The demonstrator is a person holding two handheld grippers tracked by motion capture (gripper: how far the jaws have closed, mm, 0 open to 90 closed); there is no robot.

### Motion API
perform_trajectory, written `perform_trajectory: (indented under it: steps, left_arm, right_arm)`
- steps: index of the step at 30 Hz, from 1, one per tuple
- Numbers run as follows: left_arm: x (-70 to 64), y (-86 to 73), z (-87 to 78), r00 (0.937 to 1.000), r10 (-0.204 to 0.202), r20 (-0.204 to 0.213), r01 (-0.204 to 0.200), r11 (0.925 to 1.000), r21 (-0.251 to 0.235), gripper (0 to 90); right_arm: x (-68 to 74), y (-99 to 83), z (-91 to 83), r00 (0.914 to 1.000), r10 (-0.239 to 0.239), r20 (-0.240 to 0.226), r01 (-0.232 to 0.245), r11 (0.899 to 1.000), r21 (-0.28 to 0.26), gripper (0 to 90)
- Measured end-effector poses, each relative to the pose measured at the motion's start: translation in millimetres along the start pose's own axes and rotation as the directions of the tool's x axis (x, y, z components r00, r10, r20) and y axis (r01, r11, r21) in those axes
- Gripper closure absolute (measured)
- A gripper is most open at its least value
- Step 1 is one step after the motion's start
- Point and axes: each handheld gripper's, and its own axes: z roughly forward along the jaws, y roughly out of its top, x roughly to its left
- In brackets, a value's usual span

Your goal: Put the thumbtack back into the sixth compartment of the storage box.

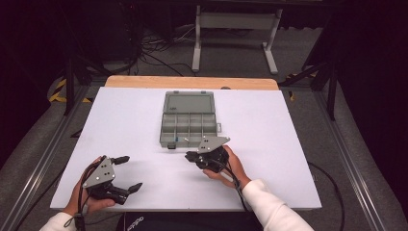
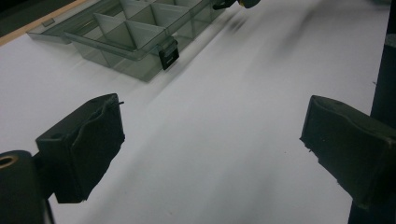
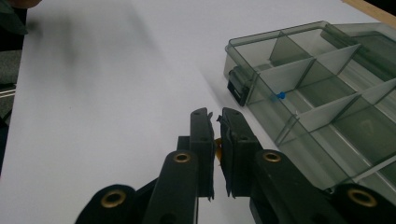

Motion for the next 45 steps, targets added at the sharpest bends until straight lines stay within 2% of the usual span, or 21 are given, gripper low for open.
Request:
perform_trajectory:
  steps: [14,31,45]
  left_arm:
    - [0.1,0.1,0.1,1.0,0.0,0.002,0.0,1.0,0.001,6.3]
    - [-0.2,-0.3,0.2,1.0,-0.002,0.004,0.002,1.0,0.0,6.3]
    - [-0.2,-0.4,0.3,1.0,-0.001,0.006,0.001,1.0,0.0,6.3]
  right_arm:
    - [-8.8,13.5,0.1,0.9995,0.009,0.03,-0.008,1.0,-0.024,84.1]
    - [-19.4,31.3,12.2,0.9985,0.011,0.055,-0.009,1.0,-0.029,84.1]
    - [-32.7,36.2,23.6,0.9957,0.05,0.078,-0.048,0.999,-0.025,84.2]
